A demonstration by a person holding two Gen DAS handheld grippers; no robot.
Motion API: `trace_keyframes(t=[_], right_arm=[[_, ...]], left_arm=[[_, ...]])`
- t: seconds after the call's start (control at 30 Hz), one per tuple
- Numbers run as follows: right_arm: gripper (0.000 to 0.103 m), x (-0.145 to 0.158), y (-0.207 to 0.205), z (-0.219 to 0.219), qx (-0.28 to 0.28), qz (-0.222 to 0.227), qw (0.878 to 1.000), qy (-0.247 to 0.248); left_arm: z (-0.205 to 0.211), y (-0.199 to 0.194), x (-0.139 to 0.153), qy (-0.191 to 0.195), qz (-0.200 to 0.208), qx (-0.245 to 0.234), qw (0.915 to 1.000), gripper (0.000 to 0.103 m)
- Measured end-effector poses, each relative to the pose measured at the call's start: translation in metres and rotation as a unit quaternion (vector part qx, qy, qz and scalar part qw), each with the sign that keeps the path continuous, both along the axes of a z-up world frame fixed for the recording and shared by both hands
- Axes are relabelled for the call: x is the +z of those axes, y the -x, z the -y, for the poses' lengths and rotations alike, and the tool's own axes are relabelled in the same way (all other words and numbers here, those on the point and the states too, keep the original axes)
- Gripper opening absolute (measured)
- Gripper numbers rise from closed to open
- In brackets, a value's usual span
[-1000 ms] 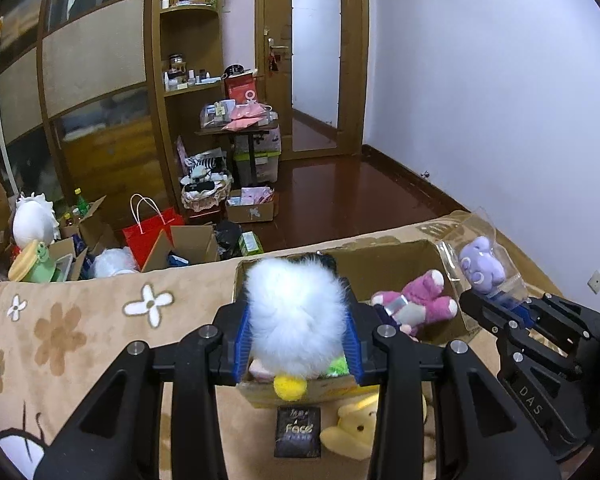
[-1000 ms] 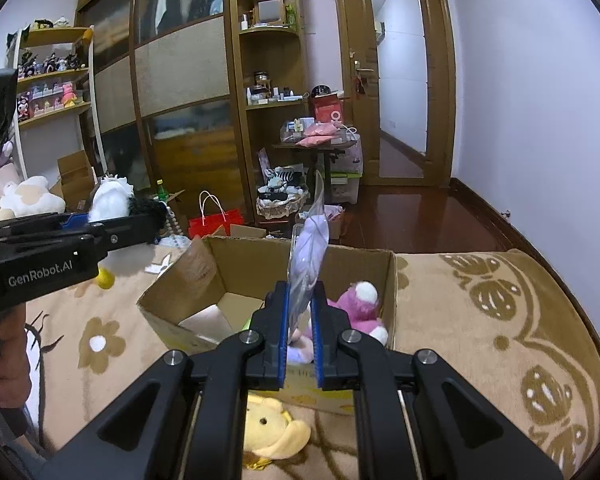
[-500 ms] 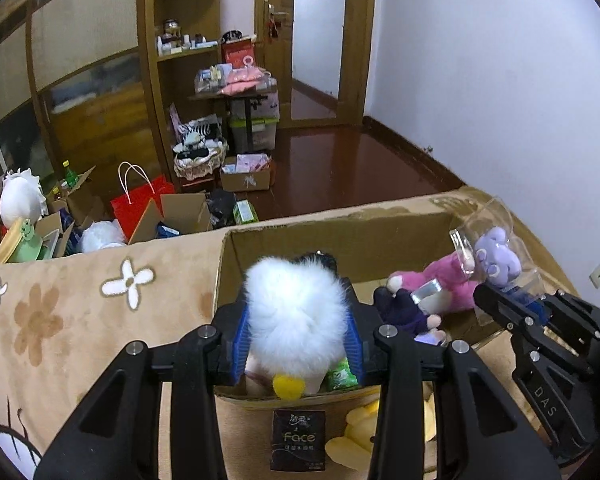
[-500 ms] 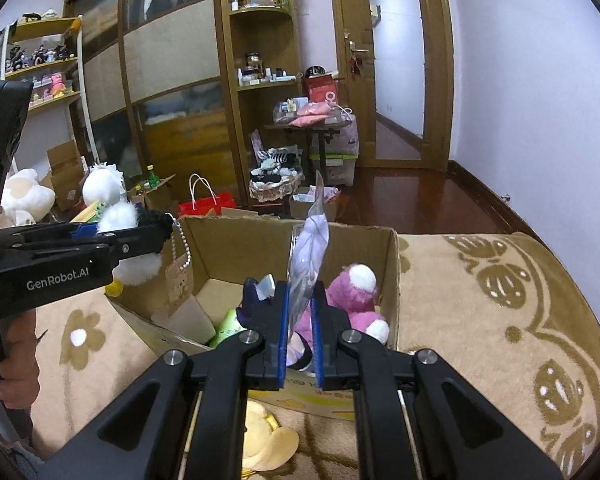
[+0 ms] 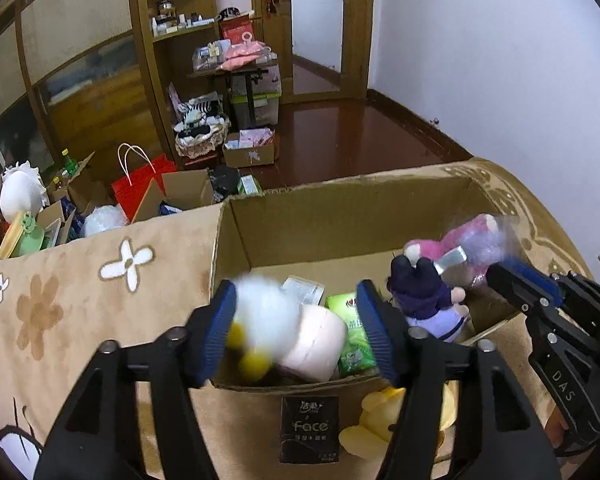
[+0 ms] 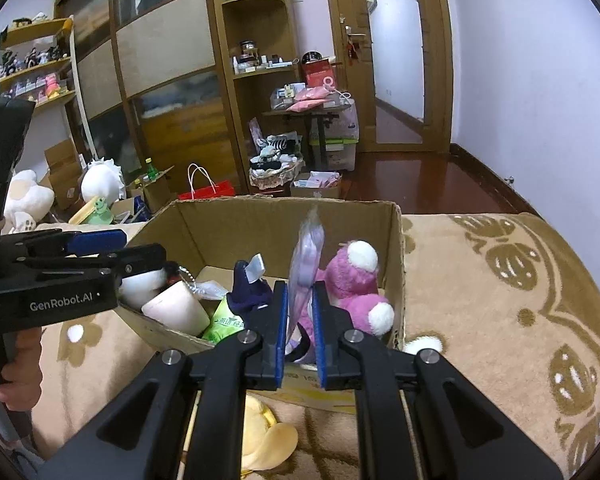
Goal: Organize soft objects
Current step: 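Open the left tool over the box while the right tool releases the bagged figure inside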
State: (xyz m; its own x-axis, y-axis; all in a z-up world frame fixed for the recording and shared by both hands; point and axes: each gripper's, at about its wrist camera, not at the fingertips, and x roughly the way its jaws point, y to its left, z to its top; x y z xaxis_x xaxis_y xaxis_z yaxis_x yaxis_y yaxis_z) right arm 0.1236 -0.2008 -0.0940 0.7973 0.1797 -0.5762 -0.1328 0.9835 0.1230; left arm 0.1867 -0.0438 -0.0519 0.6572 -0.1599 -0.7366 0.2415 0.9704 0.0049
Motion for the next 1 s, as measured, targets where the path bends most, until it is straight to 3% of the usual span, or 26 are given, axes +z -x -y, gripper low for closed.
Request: trace_keyframes(t=[0.23,0.3,0.43,0.6,0.77,1.0], right_arm=[[0.035,0.006,0.011,0.000,-0.007,0.010,1.000,0.005],[0.054,0.009,0.015,0.000,-0.012,0.012,1.000,0.010],[0.067,0.016,0.028,-0.002,-0.015,0.014,1.000,0.013],[0.092,0.026,0.047,-0.007,-0.010,0.021,1.000,0.014],[0.103,0.034,0.063,-0.016,-0.008,0.019,1.000,0.014],[0.103,0.032,0.078,-0.027,-0.005,0.005,1.000,0.020]], left_arm=[[0.000,0.011,0.002,-0.017,0.003,-0.004,0.9998,0.089],[-0.001,0.015,0.004,-0.014,0.003,-0.006,0.9999,0.090],[-0.007,0.024,0.011,-0.009,0.002,-0.001,1.0000,0.094],[-0.013,0.040,0.020,-0.012,0.009,0.004,0.9999,0.095],[-0.022,0.056,0.026,-0.010,0.008,0.007,0.9999,0.096],[-0.027,0.077,0.029,-0.022,-0.006,0.003,0.9997,0.097]])
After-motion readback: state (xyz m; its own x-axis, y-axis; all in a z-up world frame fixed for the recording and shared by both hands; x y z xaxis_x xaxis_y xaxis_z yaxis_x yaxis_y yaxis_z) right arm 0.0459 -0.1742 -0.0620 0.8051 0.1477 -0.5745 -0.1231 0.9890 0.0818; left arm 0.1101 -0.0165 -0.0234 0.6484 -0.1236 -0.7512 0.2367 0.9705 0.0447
